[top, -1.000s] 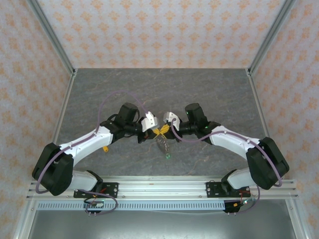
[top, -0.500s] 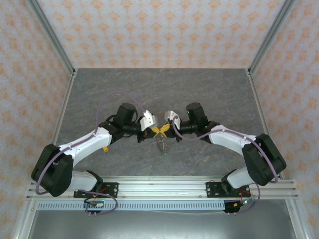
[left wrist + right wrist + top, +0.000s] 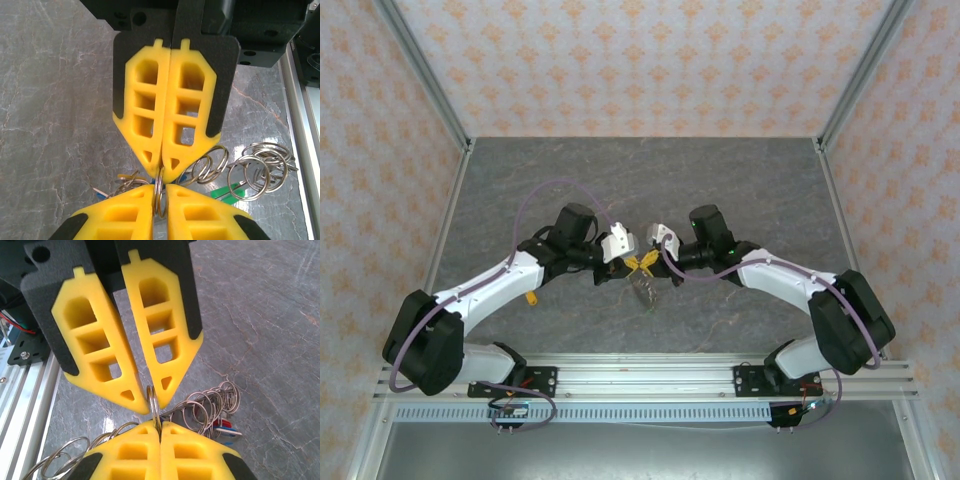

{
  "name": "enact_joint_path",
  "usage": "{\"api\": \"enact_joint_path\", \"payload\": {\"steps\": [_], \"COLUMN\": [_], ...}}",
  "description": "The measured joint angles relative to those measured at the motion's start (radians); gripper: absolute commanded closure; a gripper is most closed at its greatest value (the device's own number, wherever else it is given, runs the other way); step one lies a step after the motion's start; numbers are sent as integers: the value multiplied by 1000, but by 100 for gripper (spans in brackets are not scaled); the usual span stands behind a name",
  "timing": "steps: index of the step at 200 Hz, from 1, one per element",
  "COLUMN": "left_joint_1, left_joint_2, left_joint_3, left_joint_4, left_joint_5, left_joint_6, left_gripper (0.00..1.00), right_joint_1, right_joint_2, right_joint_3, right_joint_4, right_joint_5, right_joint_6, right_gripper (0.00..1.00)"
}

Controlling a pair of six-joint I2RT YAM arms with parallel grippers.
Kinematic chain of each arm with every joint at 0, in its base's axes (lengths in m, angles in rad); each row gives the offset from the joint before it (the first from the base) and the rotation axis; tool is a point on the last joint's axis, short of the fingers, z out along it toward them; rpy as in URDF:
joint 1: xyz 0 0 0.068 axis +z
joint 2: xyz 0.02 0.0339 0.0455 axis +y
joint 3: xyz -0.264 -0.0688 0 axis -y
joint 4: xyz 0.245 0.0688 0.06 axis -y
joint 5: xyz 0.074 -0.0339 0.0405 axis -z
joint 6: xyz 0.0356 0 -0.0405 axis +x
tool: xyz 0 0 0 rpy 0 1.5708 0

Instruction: Put the keys on the keyring

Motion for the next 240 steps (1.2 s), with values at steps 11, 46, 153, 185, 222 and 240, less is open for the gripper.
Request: {"api": "enact_joint_path", "payload": {"steps": [11, 46, 153, 185, 222, 240], "left_joint_1": [-3, -11, -10, -10, -10, -10], "left_joint_2": [0, 3, 4, 5, 17, 17], "left_joint_3": [7, 26, 27, 27, 28, 28], "left_joint_4": [-10, -45, -71, -71, -70, -69], "left_joint_5": [-5, -16, -48, -48, -40, -40], "left_joint_6": [6, 28, 42, 42, 41, 42], "left_gripper": [87, 87, 88, 89, 100, 100], "right_joint_1": [7, 24, 30, 31, 32, 32], "right_joint_2": [-2, -9, -21, -21, -21, -24], "right_joint_3": [1, 14, 18, 18, 18, 18], "right_joint_4": [-12, -38, -45, -44, -44, -44], "right_joint_5": [12, 42, 68, 68, 73, 79], "right_joint_6": [-5, -9, -9, -7, -1, 2], "right_gripper": [100, 100, 100, 100, 100, 100]}}
